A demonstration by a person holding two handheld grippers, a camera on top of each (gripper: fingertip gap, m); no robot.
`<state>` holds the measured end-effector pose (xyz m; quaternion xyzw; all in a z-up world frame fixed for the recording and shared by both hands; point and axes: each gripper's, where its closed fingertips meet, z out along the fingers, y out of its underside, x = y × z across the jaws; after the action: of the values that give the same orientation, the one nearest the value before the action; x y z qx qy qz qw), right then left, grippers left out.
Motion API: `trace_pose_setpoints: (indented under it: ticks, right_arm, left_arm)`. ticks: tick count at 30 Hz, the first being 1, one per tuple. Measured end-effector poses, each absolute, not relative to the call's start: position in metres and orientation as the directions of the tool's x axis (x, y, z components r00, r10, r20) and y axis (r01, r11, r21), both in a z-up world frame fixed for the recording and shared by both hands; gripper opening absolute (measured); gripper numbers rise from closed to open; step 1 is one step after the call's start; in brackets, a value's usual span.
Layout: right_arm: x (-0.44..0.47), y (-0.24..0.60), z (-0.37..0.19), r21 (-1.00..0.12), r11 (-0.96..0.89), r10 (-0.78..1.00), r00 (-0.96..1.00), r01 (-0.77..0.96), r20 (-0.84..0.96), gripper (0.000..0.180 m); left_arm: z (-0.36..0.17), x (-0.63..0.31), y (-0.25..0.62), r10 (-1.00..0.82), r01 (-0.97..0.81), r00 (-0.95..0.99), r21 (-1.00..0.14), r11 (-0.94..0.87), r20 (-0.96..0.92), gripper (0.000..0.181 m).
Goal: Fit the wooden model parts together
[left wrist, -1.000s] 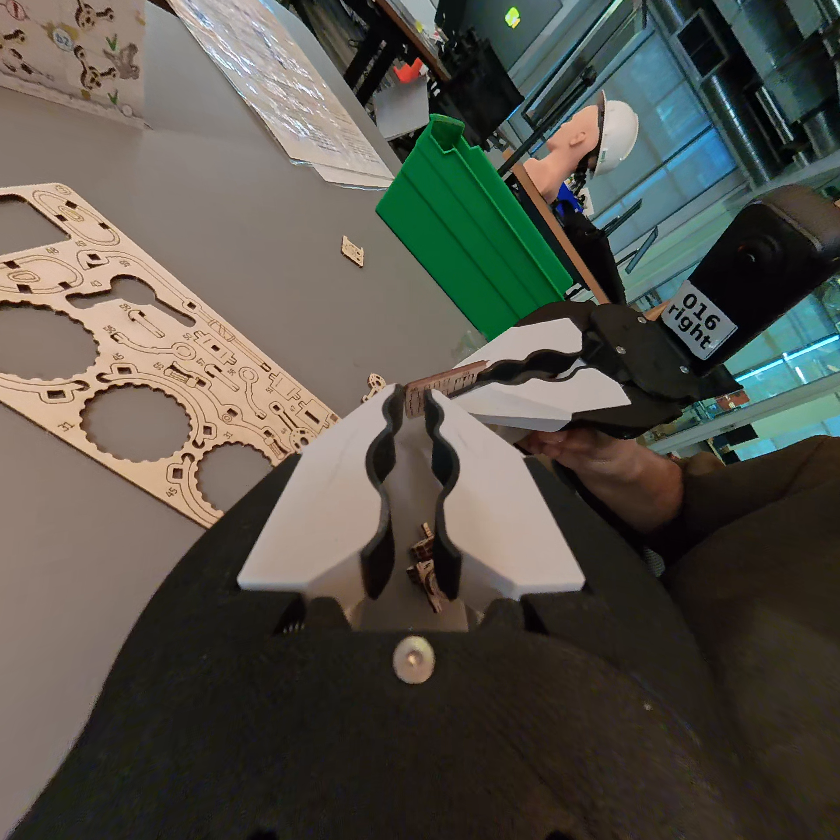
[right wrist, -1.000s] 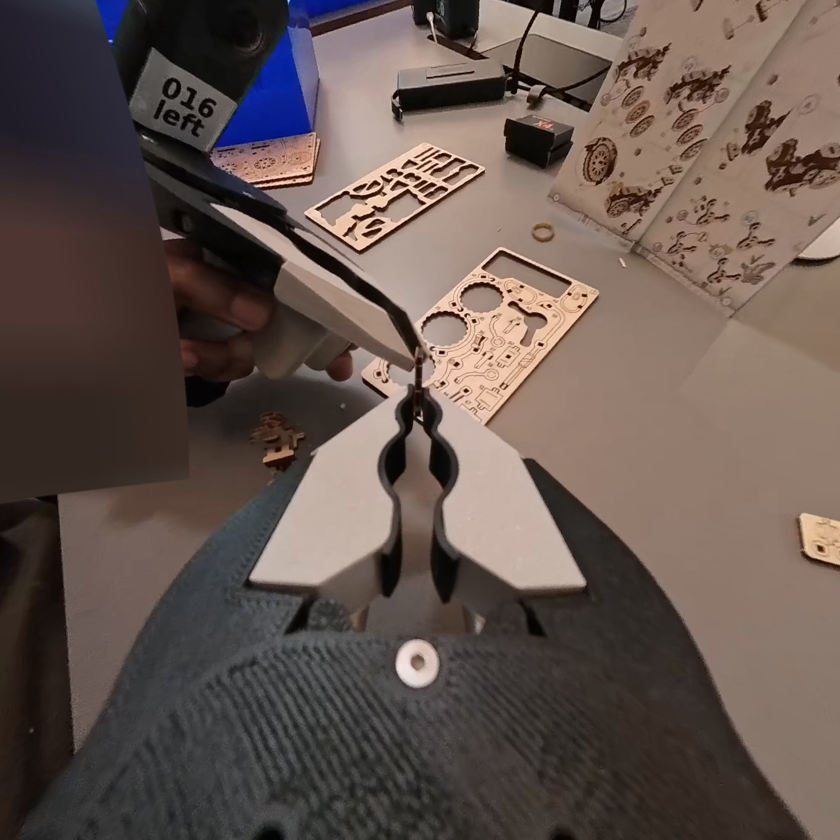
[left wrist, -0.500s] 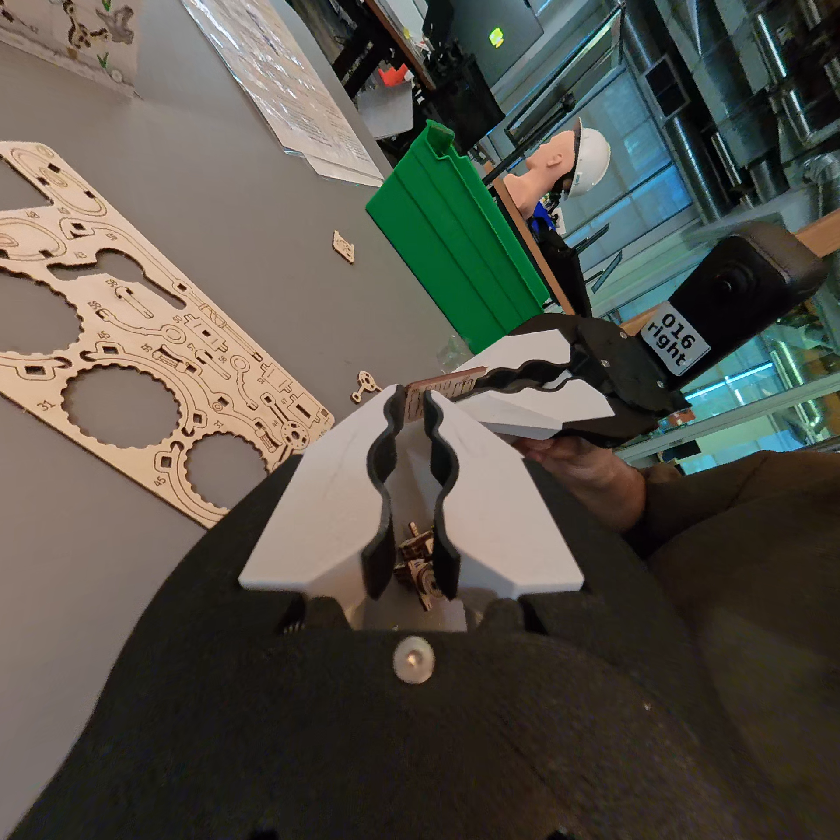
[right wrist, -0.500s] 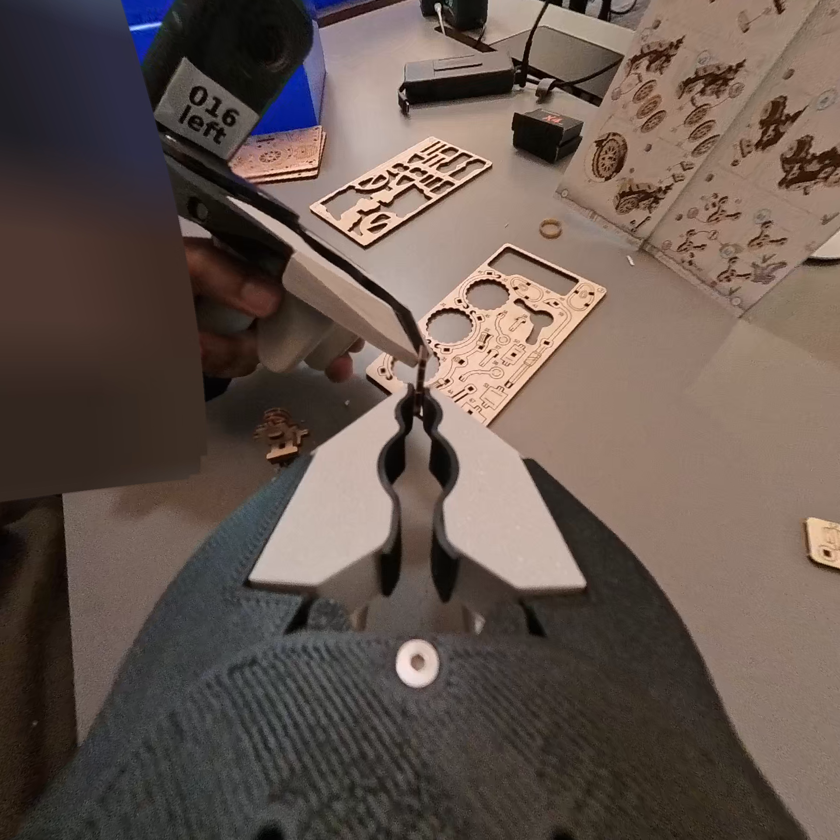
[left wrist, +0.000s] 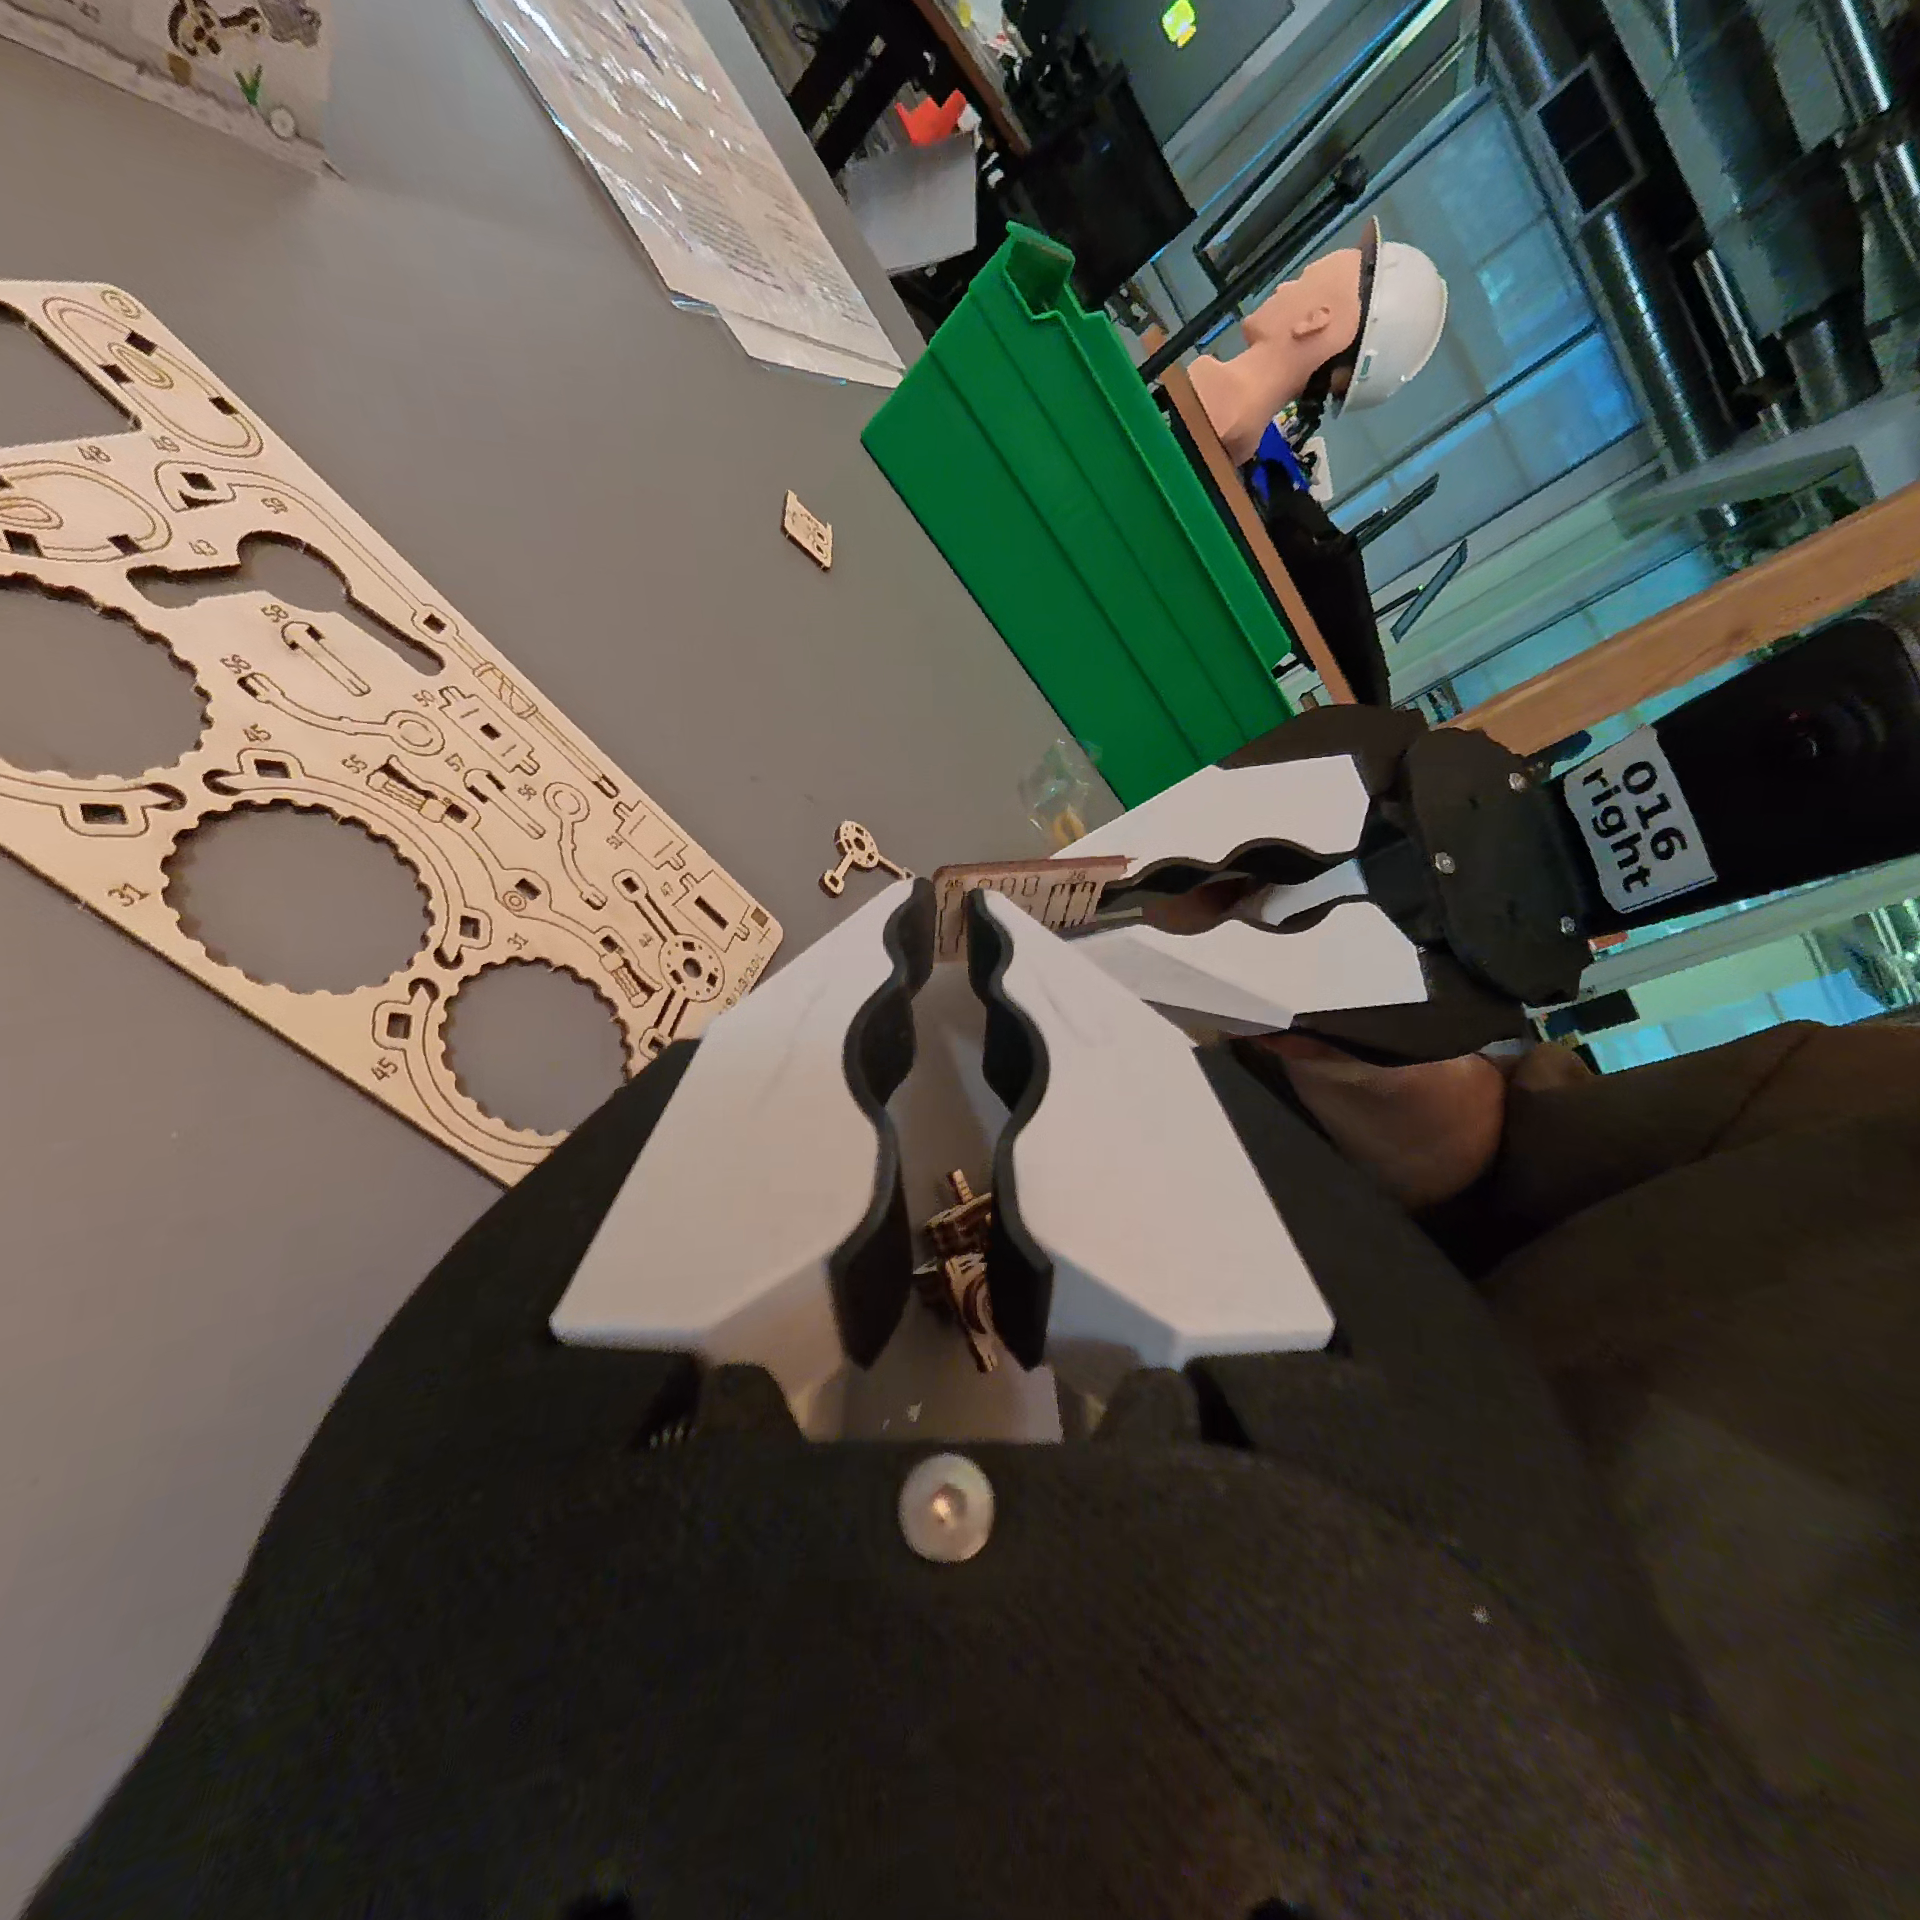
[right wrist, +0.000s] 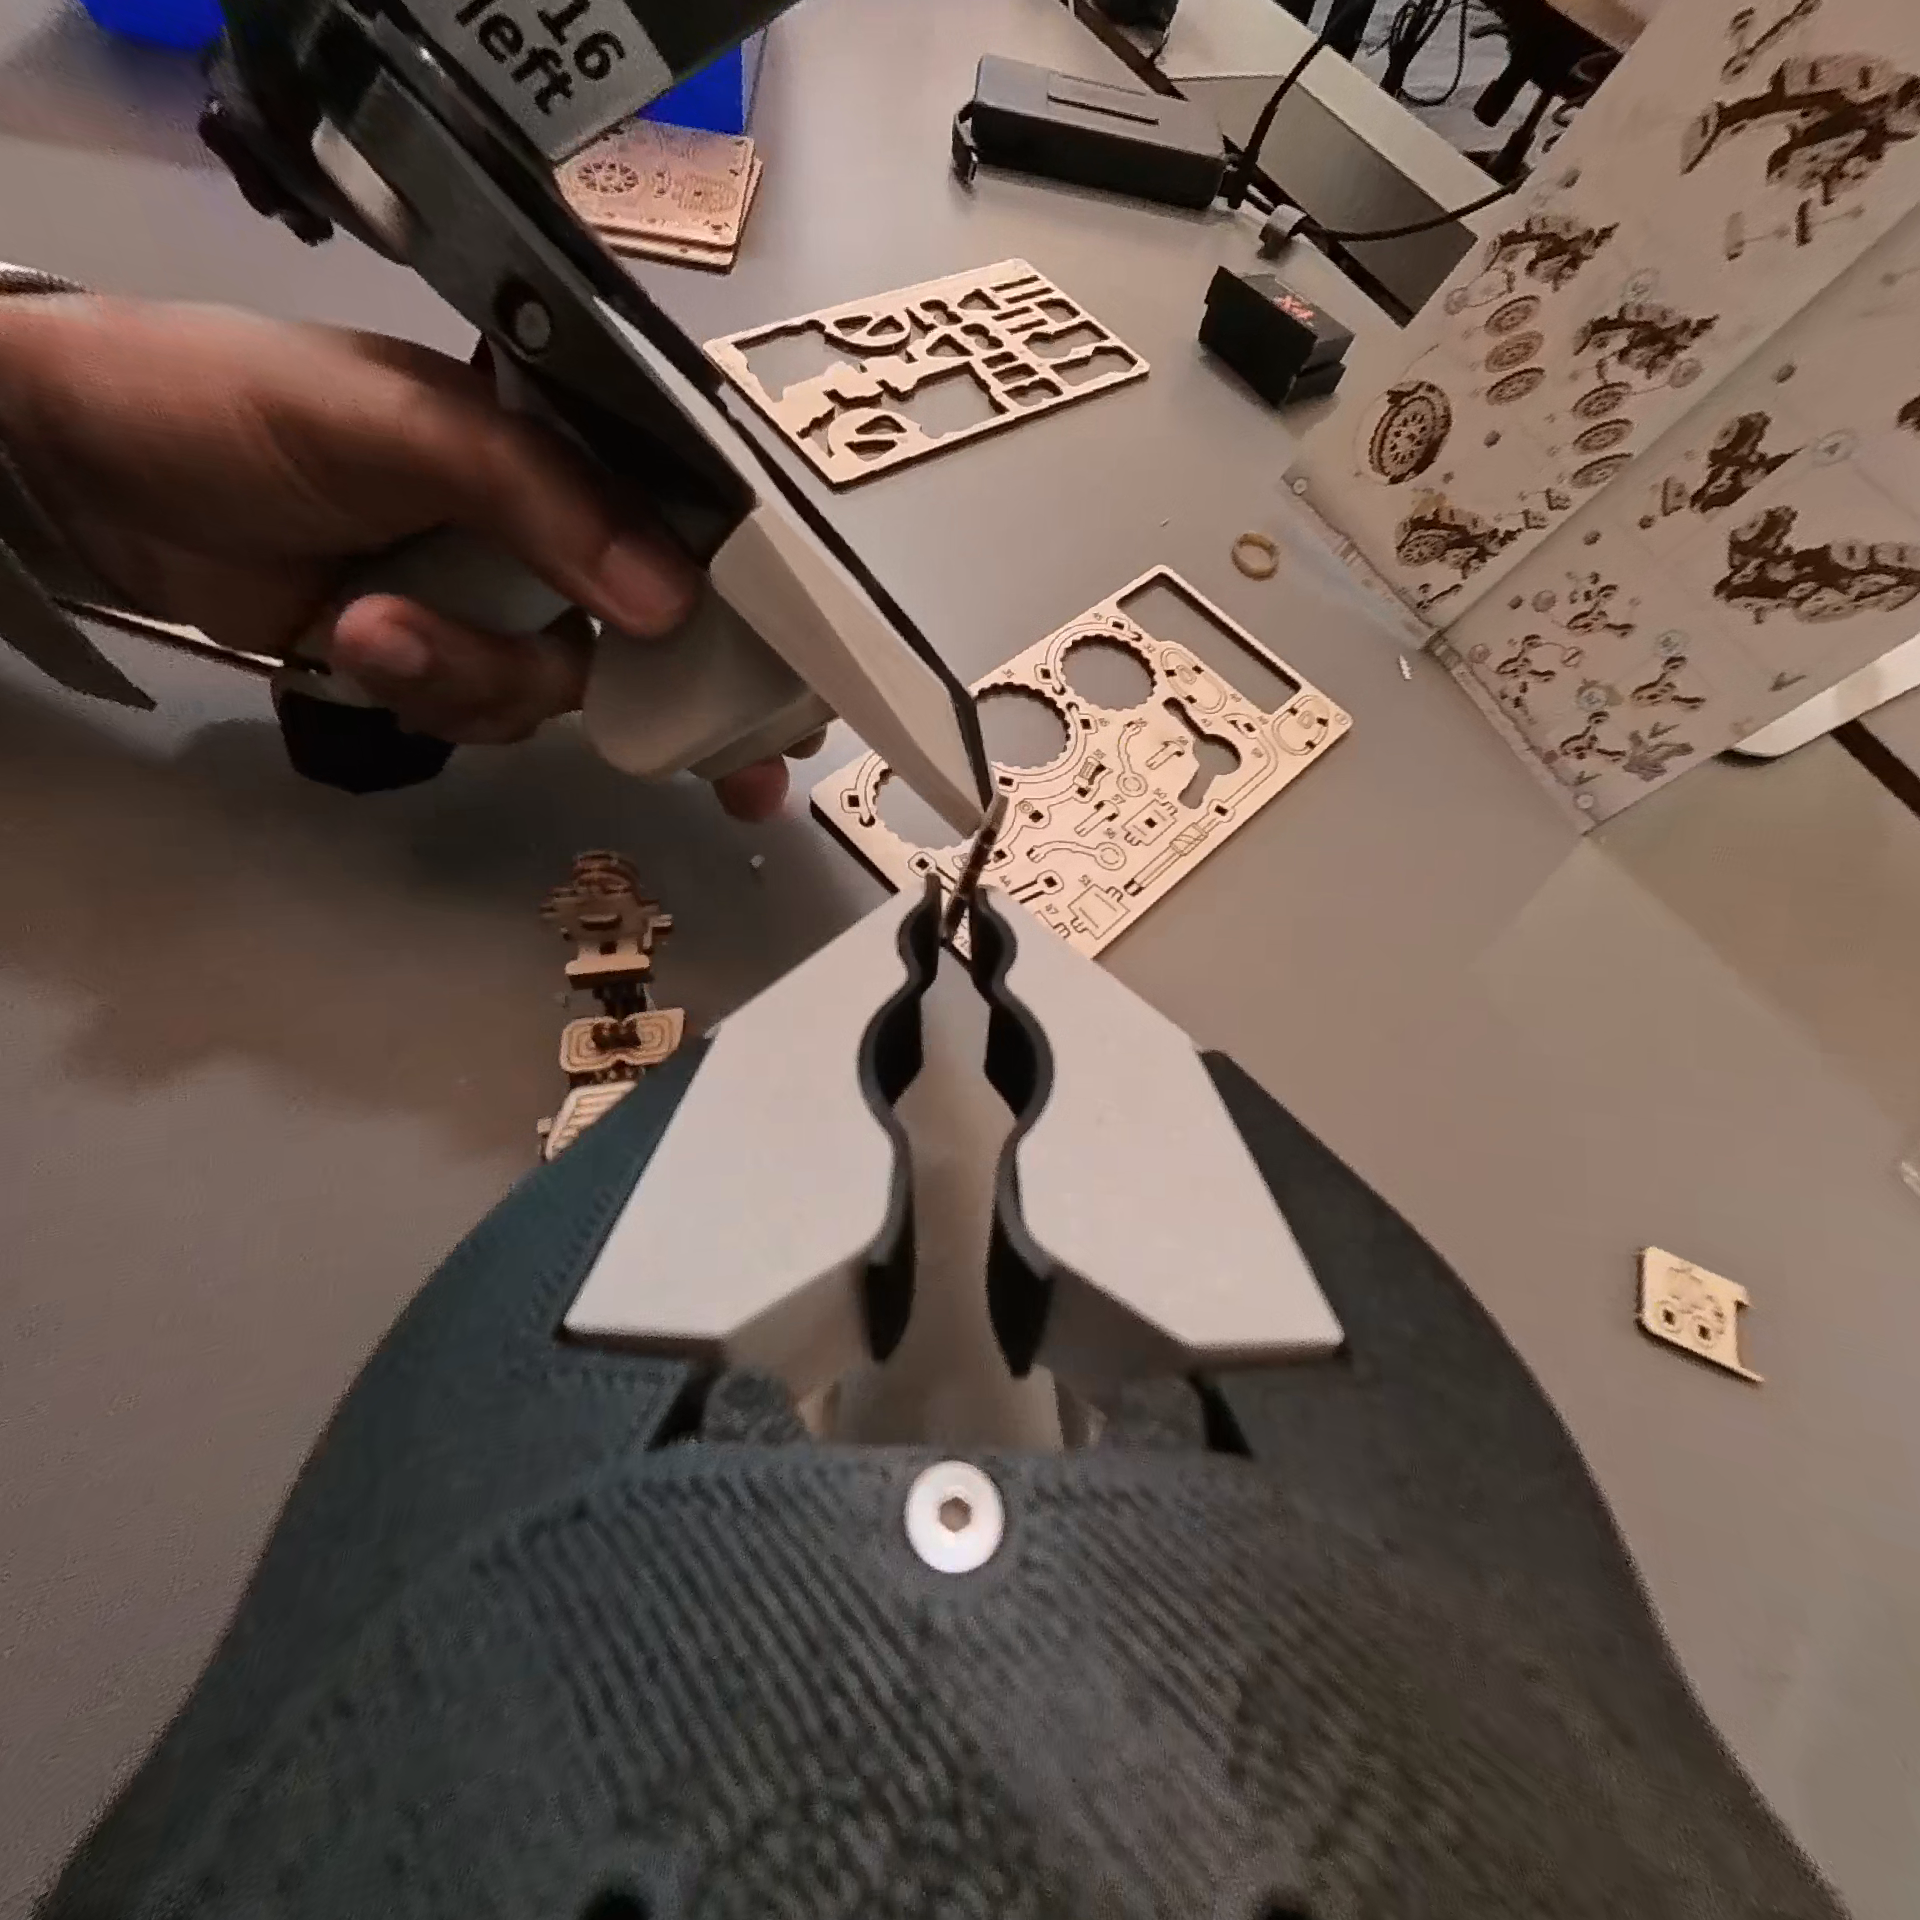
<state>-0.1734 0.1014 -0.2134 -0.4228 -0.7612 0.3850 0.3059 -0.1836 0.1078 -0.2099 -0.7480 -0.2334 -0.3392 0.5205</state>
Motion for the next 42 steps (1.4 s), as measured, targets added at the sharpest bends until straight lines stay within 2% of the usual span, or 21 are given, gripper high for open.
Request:
trace_pose_setpoints:
  ticks: [1,5,9,13,18,26,37,42]
  right_arm:
    - [-0.173,0.102,-0.214,-0.843,0.354,0.876,-0.459,0.404,0.148,0.003]
    - [-0.175,0.106,-0.212,-0.849,0.349,0.878,-0.455,0.397,0.148,0.000]
    - [-0.175,0.109,-0.209,-0.867,0.277,0.892,-0.447,0.414,0.071,0.000]
    - [-0.175,0.108,-0.209,-0.873,0.229,0.896,-0.444,0.431,0.017,0.000]
    - [-0.174,0.108,-0.207,-0.878,0.133,0.893,-0.441,0.460,-0.096,0.001]
    - [-0.172,0.106,-0.206,-0.867,0.030,0.868,-0.444,0.497,-0.225,0.000]
    - [-0.171,0.105,-0.206,-0.852,-0.021,0.840,-0.453,0.523,-0.299,0.000]
    - [-0.168,0.101,-0.196,-0.862,-0.077,0.786,-0.501,0.501,-0.362,0.001]
  left_arm:
    - [-0.210,-0.184,0.108,-0.003,0.701,0.662,-0.621,-0.352,0.749,0.003]
    - [-0.210,-0.185,0.108,-0.026,0.697,0.662,-0.628,-0.346,0.749,0.000]
    - [-0.206,-0.183,0.110,-0.044,0.691,0.667,-0.640,-0.337,0.744,0.000]
    - [-0.202,-0.181,0.110,-0.074,0.703,0.649,-0.634,-0.323,0.757,0.011]
    - [-0.202,-0.182,0.110,-0.073,0.695,0.659,-0.644,-0.319,0.748,0.004]
    - [-0.199,-0.181,0.109,-0.109,0.650,0.696,-0.688,-0.323,0.709,0.003]
    - [-0.200,-0.181,0.108,-0.137,0.627,0.710,-0.709,-0.323,0.691,0.011]
    - [-0.187,-0.176,0.105,-0.234,0.604,0.709,-0.745,-0.284,0.665,0.009]
